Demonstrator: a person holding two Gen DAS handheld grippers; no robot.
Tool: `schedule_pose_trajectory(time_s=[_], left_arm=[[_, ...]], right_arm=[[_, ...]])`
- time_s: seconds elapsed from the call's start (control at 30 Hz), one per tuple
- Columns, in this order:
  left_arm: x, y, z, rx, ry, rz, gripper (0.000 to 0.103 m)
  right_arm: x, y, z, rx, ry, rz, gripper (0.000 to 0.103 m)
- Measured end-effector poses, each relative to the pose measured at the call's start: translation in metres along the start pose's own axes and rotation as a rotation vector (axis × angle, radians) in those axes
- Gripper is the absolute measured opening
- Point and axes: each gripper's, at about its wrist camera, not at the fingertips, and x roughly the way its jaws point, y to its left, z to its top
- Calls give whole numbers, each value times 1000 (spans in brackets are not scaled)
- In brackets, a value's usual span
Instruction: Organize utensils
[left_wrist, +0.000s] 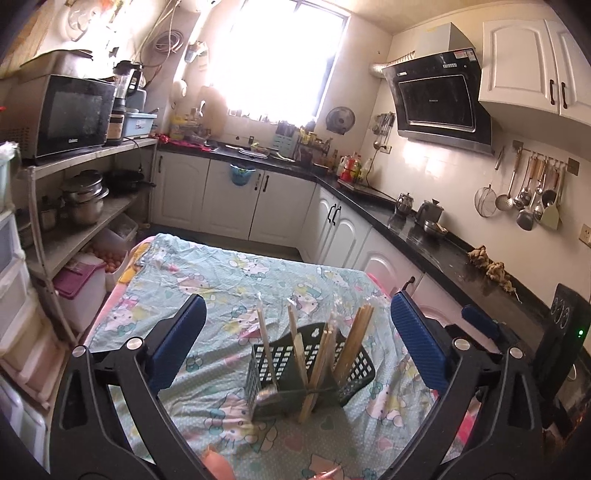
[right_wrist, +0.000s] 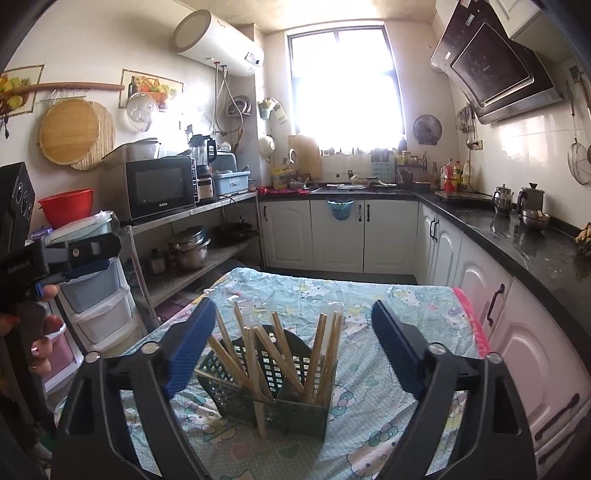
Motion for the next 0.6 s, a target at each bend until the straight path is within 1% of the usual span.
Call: schedule_pose_trajectory(time_s=[0.1,0.27,0.4,0.6], left_arm=[[-7,-3,-9,8,9,8,92],[-15,-8,-30,41,27,33,92],[-17,-12,-50,70,62,57,92],[-14,-11,-85,70,136,79,92]], right_arm=[[-11,4,-5,-9,-8,-10,94],[-23,7,-20,-10,8,-23,96],[-28,11,-39,-12,53,-22,96],[-30,21,-72,-30,141,-26,96]])
